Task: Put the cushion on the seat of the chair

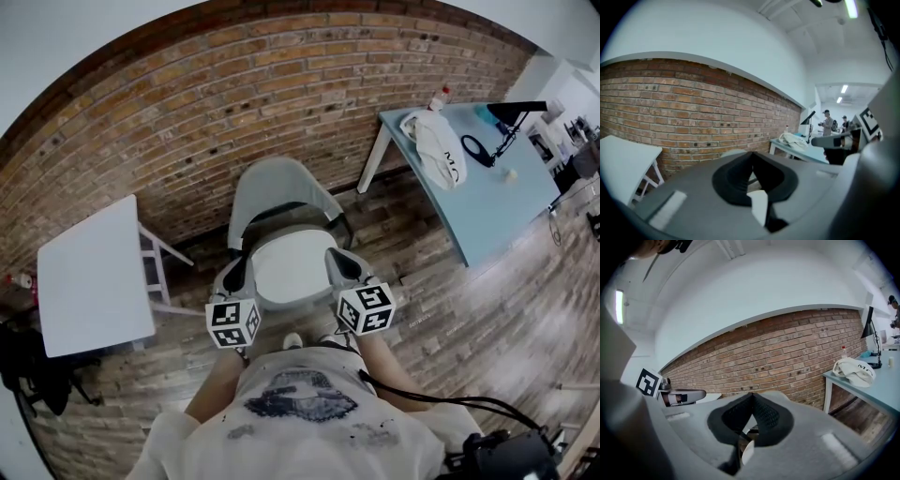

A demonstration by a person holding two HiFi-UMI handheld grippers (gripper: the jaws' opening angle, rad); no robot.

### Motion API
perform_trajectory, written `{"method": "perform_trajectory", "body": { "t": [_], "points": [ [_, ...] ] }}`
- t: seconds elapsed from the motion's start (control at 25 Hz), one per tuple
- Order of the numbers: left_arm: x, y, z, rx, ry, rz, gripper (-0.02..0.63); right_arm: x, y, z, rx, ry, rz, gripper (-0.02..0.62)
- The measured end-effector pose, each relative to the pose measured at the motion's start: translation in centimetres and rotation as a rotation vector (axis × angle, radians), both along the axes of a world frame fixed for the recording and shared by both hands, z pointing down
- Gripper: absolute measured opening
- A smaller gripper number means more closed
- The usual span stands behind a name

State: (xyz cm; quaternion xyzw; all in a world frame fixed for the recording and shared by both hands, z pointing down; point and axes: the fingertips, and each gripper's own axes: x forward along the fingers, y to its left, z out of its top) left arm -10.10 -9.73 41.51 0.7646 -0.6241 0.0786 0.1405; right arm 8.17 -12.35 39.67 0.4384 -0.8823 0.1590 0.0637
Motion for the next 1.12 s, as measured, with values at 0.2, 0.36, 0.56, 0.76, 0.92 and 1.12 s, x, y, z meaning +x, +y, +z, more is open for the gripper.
{"method": "perform_trajectory", "body": {
  "t": [0.2,0.36,0.56,0.76,0.92,1.12],
  "points": [
    [-0.16,-0.30,-0.15,0.002,-0.001,-0.008,-0.008,-0.09,-0.14,0.18,-0.004,0.007,0.001,-0.002],
    [-0.06,-0.31,-0.07,-0.002,0.001,-0.011,-0.008,-0.27,-0.02,0.22,-0.008,0.007,-0.006,-0.002],
    [0.37,-0.39,0.18,-0.006,0.001,0.000,-0.008,-0.30,-0.23,0.25,-0.006,0.006,-0.002,-0.002],
    [0.38,-0.53,0.39,-0.014,0.006,0.000,-0.008,-0.19,-0.40,0.28,-0.005,0.003,0.004,-0.002],
    [-0.01,-0.65,0.64,-0.024,0.009,-0.006,-0.008,-0.29,-0.41,0.18,0.011,0.025,0.006,-0.002],
    [-0.22,-0.99,0.46,-0.019,0.002,-0.006,-0.008,-0.30,-0.55,-0.03,0.026,0.031,0.010,-0.003]
  ]
}}
